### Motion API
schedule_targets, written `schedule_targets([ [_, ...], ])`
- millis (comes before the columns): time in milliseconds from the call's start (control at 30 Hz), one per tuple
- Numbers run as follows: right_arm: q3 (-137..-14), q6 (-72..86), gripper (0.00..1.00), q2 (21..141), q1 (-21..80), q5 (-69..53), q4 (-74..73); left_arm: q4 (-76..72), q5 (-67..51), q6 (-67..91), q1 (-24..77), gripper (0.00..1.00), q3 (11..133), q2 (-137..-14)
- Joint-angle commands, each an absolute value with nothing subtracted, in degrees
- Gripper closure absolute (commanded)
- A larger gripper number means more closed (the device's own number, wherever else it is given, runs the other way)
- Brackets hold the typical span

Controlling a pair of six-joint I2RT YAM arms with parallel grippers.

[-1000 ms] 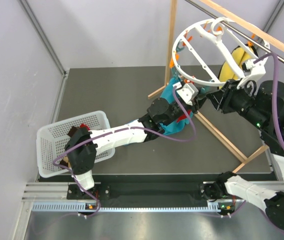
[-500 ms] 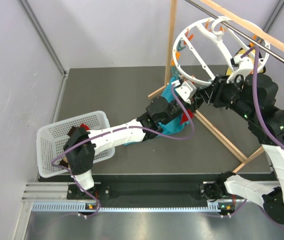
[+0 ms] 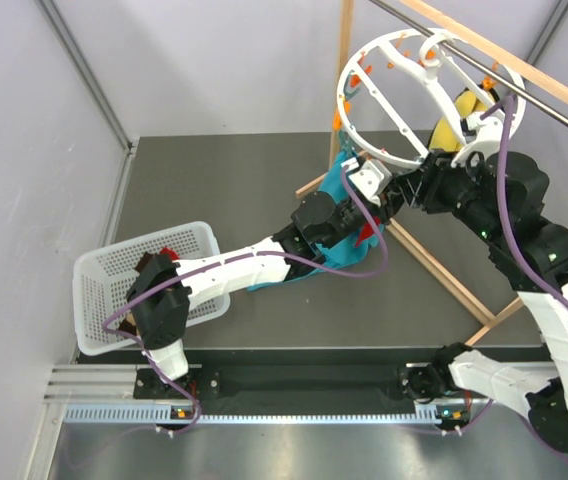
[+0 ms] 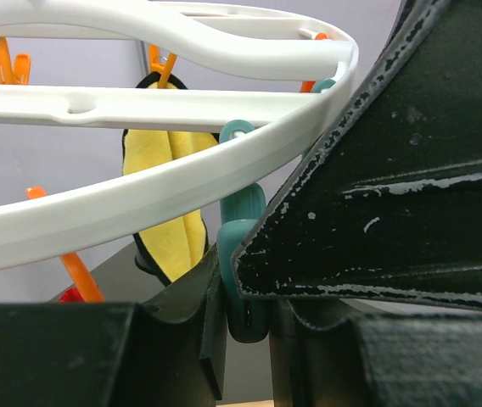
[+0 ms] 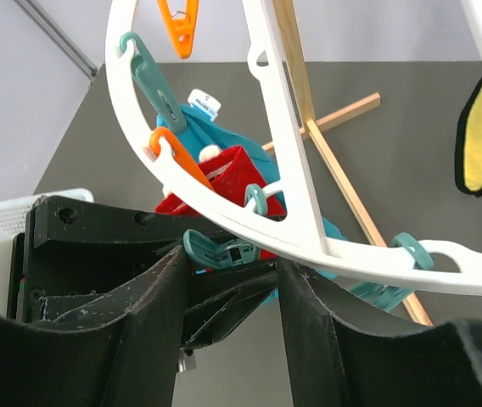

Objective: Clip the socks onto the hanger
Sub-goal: Open the clamp at the hanger.

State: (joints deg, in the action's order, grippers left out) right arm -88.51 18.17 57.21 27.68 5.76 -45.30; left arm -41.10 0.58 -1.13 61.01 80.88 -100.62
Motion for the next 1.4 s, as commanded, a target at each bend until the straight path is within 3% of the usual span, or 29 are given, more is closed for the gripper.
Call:
schedule_targets([
  [0,-85.7,17.4,0.54,56.5,27.1,7.6,-34.6,-44.1,-3.3,-0.3,62.1,1.0,81.7,-97.6],
  [567,-76.2,18.9,0.57,53.4,27.1,3.7,-19.3,-44.7,-3.2,1.8,62.1,1.0,81.5,-97.6],
  [800,-75.1,18.9,0.78,53.4,27.1,5.7,-18.5,-43.9,-2.0,3.1,62.2,0.98,81.2,-97.3],
  [867,-74.8,18.8,0.86,53.6,27.2,5.6,-18.6,-43.1,-0.7,4.2,62.2,0.88,81.2,-96.9],
  [900,-74.7,18.5,0.95,53.5,27.1,5.5,-18.9,-42.5,-0.4,4.7,62.2,0.81,81.0,-96.9],
  [967,-74.6,18.0,1.0,53.7,27.1,6.0,-19.4,-40.4,2.6,6.0,62.2,0.58,81.6,-96.2],
  [1000,-74.7,17.8,1.0,53.8,27.1,6.7,-20.5,-36.5,3.9,6.5,62.2,0.34,81.7,-95.8],
  [1033,-75.6,17.3,1.0,54.4,27.1,6.9,-21.3,-35.1,5.2,7.4,62.2,0.18,81.4,-94.2],
  [1167,-79.3,16.2,1.0,56.8,27.1,9.1,-26.4,-31.0,8.9,10.5,62.4,0.07,73.9,-86.3],
  [1367,-83.8,15.7,1.0,61.8,27.1,7.1,-29.6,-10.9,11.0,14.8,62.8,0.09,66.4,-72.8],
])
